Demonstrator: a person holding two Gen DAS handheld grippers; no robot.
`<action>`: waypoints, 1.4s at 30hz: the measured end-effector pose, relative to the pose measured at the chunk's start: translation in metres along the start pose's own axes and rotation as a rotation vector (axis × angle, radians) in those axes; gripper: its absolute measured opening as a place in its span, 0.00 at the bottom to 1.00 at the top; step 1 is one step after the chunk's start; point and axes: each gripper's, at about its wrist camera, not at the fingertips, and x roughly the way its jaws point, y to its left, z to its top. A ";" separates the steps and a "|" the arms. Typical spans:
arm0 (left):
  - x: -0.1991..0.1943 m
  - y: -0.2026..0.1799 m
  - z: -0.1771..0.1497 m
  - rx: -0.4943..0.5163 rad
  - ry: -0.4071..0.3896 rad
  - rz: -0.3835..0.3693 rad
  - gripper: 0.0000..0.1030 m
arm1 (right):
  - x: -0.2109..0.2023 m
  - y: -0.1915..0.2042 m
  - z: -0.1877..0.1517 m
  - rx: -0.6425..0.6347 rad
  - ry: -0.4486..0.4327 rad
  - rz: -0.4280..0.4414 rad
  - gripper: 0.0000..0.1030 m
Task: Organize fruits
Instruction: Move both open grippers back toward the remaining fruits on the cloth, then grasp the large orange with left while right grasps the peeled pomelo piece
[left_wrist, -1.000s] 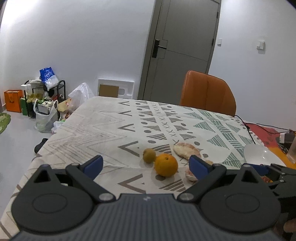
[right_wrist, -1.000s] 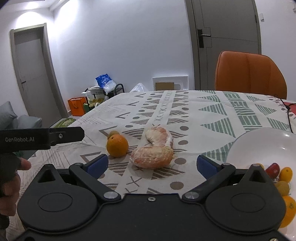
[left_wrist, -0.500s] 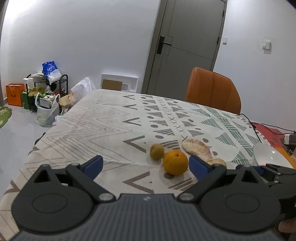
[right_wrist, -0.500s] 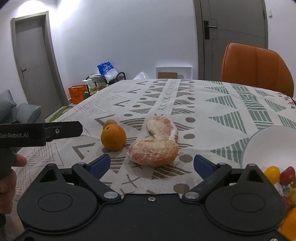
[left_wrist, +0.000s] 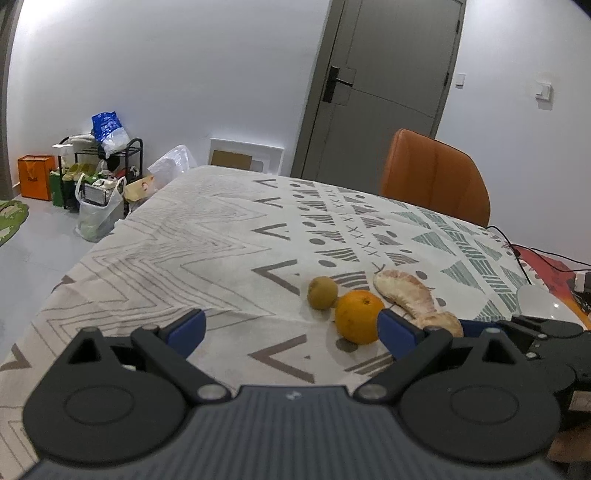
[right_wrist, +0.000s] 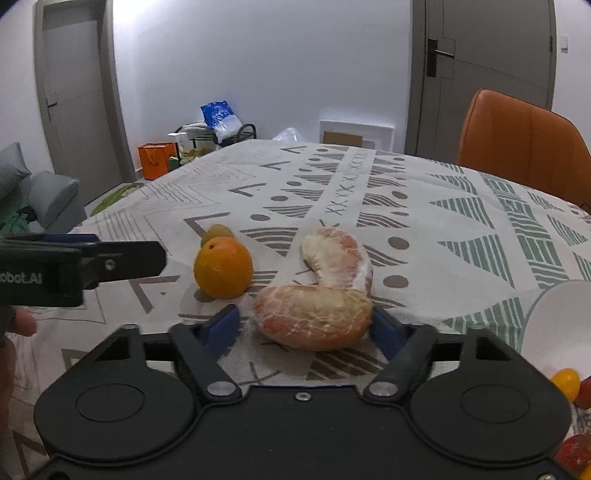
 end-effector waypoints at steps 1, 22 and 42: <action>0.001 0.001 0.000 -0.004 0.003 0.001 0.95 | -0.001 -0.001 0.000 0.003 -0.003 0.003 0.65; 0.001 -0.023 0.004 0.022 -0.009 -0.065 0.93 | -0.047 -0.020 0.009 0.025 -0.119 -0.050 0.63; 0.050 -0.059 0.000 0.087 0.087 0.017 0.38 | -0.098 -0.086 -0.011 0.134 -0.183 -0.175 0.63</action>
